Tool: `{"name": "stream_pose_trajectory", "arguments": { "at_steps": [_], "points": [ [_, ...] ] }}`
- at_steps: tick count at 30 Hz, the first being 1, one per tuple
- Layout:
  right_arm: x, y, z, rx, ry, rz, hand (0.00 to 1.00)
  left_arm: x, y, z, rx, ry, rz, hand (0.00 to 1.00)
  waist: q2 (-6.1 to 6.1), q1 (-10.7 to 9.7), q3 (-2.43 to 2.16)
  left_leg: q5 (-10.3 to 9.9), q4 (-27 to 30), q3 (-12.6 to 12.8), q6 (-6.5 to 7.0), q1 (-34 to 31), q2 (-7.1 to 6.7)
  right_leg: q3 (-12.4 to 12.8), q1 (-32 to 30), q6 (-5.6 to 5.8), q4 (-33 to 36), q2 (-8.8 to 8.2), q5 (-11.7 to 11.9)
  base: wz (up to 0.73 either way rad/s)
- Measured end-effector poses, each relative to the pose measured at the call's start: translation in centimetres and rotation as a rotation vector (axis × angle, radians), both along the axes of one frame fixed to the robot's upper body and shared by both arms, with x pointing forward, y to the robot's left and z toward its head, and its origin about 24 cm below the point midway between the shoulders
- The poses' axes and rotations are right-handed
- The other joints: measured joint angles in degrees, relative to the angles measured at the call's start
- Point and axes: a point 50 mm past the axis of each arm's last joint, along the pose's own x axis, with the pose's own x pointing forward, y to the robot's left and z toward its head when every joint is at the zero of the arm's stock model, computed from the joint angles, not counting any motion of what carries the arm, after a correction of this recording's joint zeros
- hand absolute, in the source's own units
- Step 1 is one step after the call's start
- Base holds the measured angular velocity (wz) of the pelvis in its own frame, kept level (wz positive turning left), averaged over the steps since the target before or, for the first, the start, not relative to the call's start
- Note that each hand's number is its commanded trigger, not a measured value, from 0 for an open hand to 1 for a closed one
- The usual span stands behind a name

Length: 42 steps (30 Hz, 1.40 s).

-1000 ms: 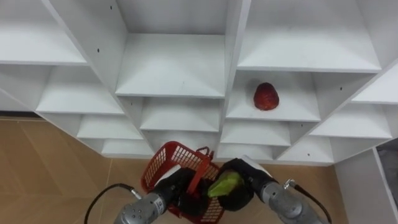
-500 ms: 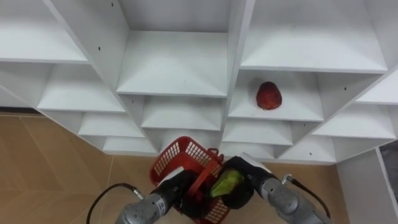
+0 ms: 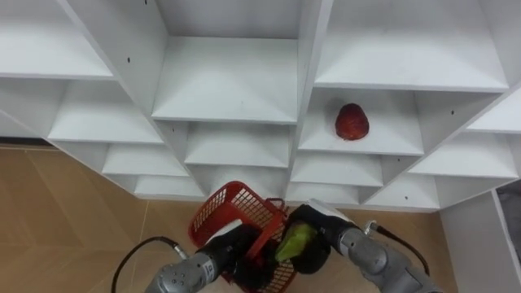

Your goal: Collect fruits from the closet

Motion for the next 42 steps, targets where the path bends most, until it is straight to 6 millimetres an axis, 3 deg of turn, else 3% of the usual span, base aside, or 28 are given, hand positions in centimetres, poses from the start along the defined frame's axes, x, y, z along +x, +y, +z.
{"name": "stream_pose_trajectory", "arguments": {
  "at_steps": [6,12,23,33,42],
  "points": [
    [-0.1,-0.1,-0.2,-0.015,-0.005,0.004,1.0,0.1,0.0,0.1,0.004,-0.007,-0.008,1.0,-0.01,0.0,0.0,0.0,-0.05,0.16,0.0,0.07,0.02,0.09,-0.02,0.0,0.08,0.02,0.0,0.0],
    [-1.0,-0.7,-1.4,-0.177,0.013,0.094,1.0,0.9,-1.0,1.3,-0.037,-0.069,-0.024,1.0,-0.03,0.31,0.02,0.0,-0.15,0.22,0.0,0.42,0.01,0.2,0.27,0.0,0.05,0.02,0.0,0.0],
    [-0.8,-0.4,-1.2,-0.263,-0.055,0.166,1.0,1.3,-2.0,1.8,-0.074,-0.087,-0.029,1.0,-0.16,0.39,0.1,0.0,-0.16,0.38,0.0,0.5,0.05,0.34,0.32,0.0,-0.27,0.08,0.0,-0.01],
    [-0.1,-0.3,-0.7,-0.28,-0.169,0.132,1.0,1.8,-2.1,2.2,-0.118,-0.091,0.012,1.0,-0.15,2.02,0.09,0.0,-0.34,0.73,0.0,0.48,0.13,0.84,0.24,-0.05,-0.55,0.19,0.04,-0.01],
    [-0.3,-0.7,-1.3,-0.238,-0.133,0.021,1.0,1.8,-2.8,2.2,-0.137,-0.087,0.009,1.0,-0.14,2.73,0.14,0.0,-0.76,0.76,0.0,1.44,0.12,0.79,1.12,-0.06,-0.76,0.19,0.07,0.0]
  ]
}}
